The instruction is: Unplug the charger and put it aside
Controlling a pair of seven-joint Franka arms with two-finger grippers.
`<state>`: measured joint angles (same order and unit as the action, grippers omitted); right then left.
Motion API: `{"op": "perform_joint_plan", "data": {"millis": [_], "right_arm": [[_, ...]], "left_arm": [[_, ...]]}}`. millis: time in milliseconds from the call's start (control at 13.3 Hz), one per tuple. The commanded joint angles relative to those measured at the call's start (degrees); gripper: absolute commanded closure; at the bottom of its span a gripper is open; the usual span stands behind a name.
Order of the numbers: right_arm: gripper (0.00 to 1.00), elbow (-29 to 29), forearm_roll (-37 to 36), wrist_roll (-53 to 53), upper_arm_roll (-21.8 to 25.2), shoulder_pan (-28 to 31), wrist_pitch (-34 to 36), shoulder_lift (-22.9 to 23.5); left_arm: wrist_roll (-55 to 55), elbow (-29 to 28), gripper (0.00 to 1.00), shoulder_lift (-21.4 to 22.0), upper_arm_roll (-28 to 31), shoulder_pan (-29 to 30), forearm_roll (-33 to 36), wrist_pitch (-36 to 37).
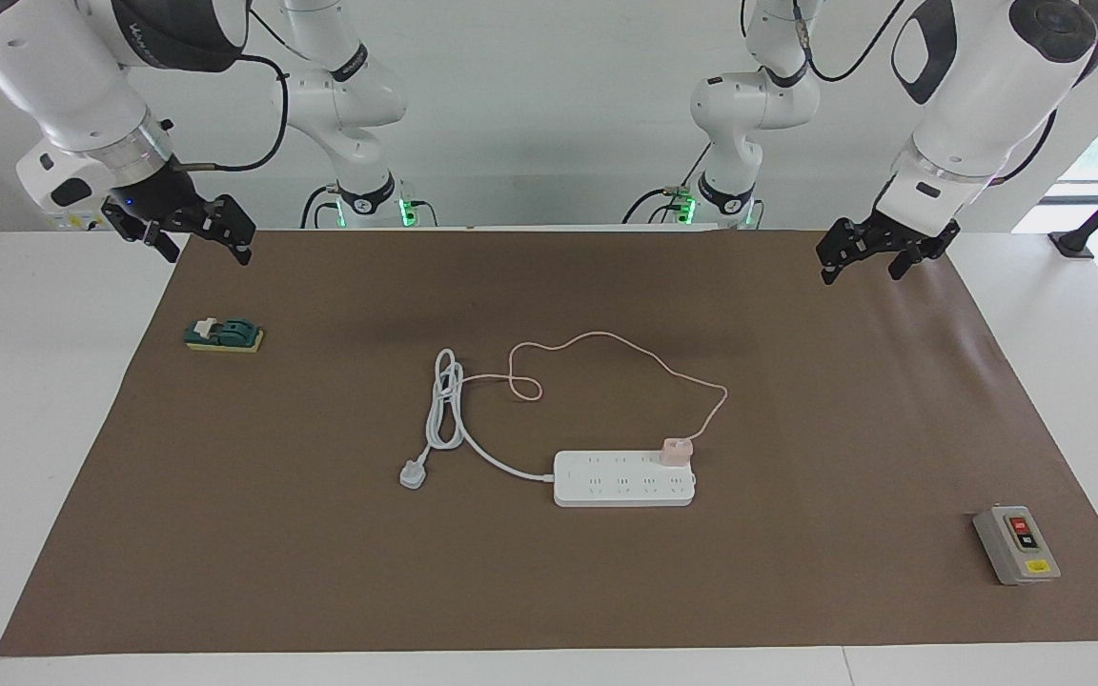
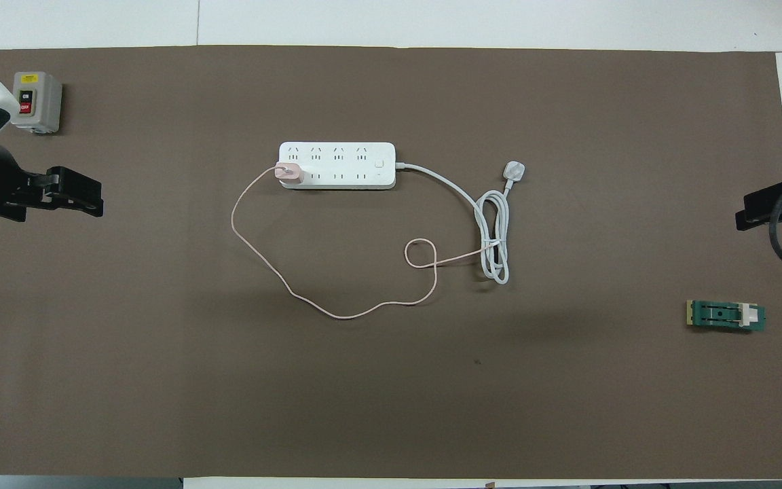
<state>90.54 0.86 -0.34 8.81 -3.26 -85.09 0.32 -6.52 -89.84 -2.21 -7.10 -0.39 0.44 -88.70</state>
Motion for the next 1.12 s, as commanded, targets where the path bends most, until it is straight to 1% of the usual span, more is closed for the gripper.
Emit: {"op": "perform_joint_plan", "data": {"millis": [0,450,675,825,900,1050], "right_arm": [[0.00,-0.01,-0.07,-0.72,-0.11,0.27,0.89,-0.59],[0.00,-0.01,-0.15,-0.80,-0.19,0.01,0.45,-0.59],[0.00,-0.01,-0.07,-0.71,-0.19,0.01,0.45,-0.59],[0.00,-0.01,-0.07,-0.80,-0.19,0.01,0.62,-0.59],[0.00,-0.01,-0.07,-0.89,-0.19,0.01,0.80,-0.59],[0.00,-0.09,0.11,-0.80,-0.19,0.01,-0.24,-0.59]], "left_arm": [[0.36,1.68,0.00,-0.87,0.07,-0.31,0.97,0.99],[-0.08,2.65,0.00,-1.05,0.07,-0.31,0.62,1.16],[-0.86,3.26,0.00,-2.01,0.07,-0.40,0.62,1.16],[-4.19,4.66,0.00,-3.32,0.07,-0.40,0.35,1.08],[-7.08,6.24,0.00,-4.98,-0.10,-0.49,0.35,1.16],[-16.03,9.49,0.00,-7.97,-0.02,-3.02,0.35,1.08]]}}
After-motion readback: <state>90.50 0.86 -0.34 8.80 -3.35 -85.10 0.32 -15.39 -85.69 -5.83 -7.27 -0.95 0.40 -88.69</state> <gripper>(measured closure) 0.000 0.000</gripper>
